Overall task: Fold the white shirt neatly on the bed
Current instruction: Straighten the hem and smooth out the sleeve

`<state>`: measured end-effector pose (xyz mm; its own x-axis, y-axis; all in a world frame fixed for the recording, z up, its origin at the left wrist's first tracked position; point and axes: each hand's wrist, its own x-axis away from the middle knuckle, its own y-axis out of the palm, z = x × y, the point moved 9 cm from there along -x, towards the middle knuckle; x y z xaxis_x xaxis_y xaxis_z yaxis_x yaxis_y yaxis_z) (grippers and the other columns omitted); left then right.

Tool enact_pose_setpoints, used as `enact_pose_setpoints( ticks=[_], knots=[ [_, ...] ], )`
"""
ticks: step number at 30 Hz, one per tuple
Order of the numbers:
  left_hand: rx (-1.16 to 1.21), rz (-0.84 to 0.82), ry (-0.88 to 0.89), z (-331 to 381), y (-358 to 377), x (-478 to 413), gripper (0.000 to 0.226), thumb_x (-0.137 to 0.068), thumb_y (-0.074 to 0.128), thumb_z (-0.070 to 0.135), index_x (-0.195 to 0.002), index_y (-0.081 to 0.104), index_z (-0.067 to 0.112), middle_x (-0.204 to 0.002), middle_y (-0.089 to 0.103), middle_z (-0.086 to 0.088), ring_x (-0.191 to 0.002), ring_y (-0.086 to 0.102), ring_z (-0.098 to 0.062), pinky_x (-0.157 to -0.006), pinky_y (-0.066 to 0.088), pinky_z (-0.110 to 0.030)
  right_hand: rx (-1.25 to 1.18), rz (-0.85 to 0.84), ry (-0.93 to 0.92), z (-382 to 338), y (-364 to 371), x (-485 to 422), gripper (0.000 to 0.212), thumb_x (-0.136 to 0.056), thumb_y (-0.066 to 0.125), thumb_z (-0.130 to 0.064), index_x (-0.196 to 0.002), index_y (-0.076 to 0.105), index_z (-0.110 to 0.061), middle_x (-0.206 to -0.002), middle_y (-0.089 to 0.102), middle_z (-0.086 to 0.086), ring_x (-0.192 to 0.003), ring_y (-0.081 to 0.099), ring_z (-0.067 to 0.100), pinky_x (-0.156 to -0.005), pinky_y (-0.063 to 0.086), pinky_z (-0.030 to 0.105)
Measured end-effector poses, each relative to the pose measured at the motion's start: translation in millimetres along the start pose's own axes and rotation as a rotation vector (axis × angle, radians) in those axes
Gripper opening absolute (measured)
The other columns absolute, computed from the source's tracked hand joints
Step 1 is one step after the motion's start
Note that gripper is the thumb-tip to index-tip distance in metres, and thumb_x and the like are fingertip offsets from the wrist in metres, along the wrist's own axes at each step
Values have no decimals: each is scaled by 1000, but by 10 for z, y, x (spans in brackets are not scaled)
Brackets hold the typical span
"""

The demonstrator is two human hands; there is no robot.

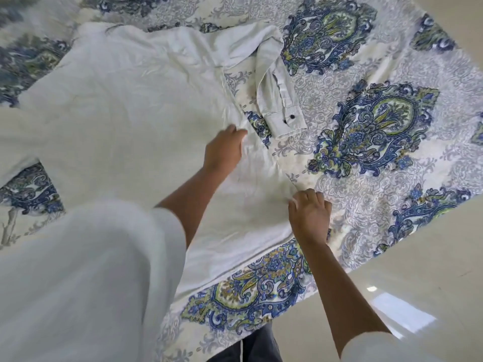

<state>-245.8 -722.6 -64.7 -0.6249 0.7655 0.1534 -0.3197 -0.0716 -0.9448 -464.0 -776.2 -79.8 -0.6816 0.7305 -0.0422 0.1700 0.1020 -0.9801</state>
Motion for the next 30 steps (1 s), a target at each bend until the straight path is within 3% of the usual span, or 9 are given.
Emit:
enact_pose_setpoints(
  ticks=[2, 5, 8, 10, 12, 17, 22, 27, 30],
  knots=[
    [-56, 26, -39, -64, -101, -387, 30, -95, 41, 10, -121, 56, 9, -116, 53, -12, -104, 55, -30, -80, 52, -42, 31, -12, -36, -42, 55, -72, 29, -79, 41, -26, -70, 62, -8, -71, 61, 9, -67, 59, 28, -61, 46, 32],
    [45, 16, -287, -286, -84, -776, 33, -96, 44, 25, -117, 57, 4, -120, 53, -14, -111, 53, -31, -87, 46, -40, -3, -10, -9, -16, 85, -125, 27, -76, 40, -22, -63, 60, -8, -63, 59, 8, -59, 58, 28, -58, 45, 31],
    [135, -20, -473, -409, 21, -936, 31, -95, 49, 25, -115, 58, 3, -119, 59, -13, -110, 57, -30, -80, 45, -34, -168, -8, 57, 99, 120, -149, 25, -69, 39, -24, -59, 57, -9, -59, 57, 6, -59, 57, 29, -59, 44, 33],
    [185, -8, -507, -448, 58, -1011, 25, -93, 50, 15, -114, 59, 3, -117, 61, -12, -108, 59, -28, -75, 44, -32, -246, -26, 82, 139, 140, -128, 24, -69, 39, -26, -58, 54, -10, -59, 56, 5, -59, 57, 29, -60, 43, 34],
    [293, -7, -548, -499, 113, -1085, 25, -90, 50, 7, -114, 58, 1, -118, 62, -14, -109, 59, -29, -79, 47, -32, -294, -74, 96, 161, 175, -120, 23, -70, 41, -27, -57, 53, -12, -60, 56, 4, -62, 56, 29, -62, 41, 35],
    [531, 52, -604, -470, -27, -1250, 34, -86, 54, 10, -118, 54, -1, -118, 62, -14, -106, 61, -27, -83, 50, -28, -439, -287, 247, 363, 280, -193, 12, -77, 61, -11, -67, 56, -9, -73, 58, 7, -74, 54, 29, -74, 41, 36],
    [738, 49, -635, -366, 83, -1371, 42, -88, 47, 4, -129, 44, -3, -115, 63, -15, -97, 67, -27, -74, 57, -34, -432, -315, 318, 492, 293, -155, 15, -81, 59, -10, -69, 50, -11, -72, 50, 2, -72, 47, 24, -75, 42, 38],
    [486, 413, -637, -613, -222, -1073, 37, -93, 49, 21, -123, 48, -1, -126, 54, -14, -113, 55, -26, -88, 45, -32, -435, -389, 333, 492, 321, -197, 13, -84, 58, -17, -74, 51, -11, -79, 51, 2, -79, 50, 25, -75, 40, 34],
    [351, 216, -634, -783, -81, -1032, 46, -92, 52, 32, -125, 45, 0, -129, 53, -15, -118, 52, -31, -92, 44, -39, -453, -355, 345, 465, 291, -208, 15, -88, 57, -23, -82, 56, -8, -82, 54, 3, -82, 50, 25, -79, 41, 38]
  ],
)
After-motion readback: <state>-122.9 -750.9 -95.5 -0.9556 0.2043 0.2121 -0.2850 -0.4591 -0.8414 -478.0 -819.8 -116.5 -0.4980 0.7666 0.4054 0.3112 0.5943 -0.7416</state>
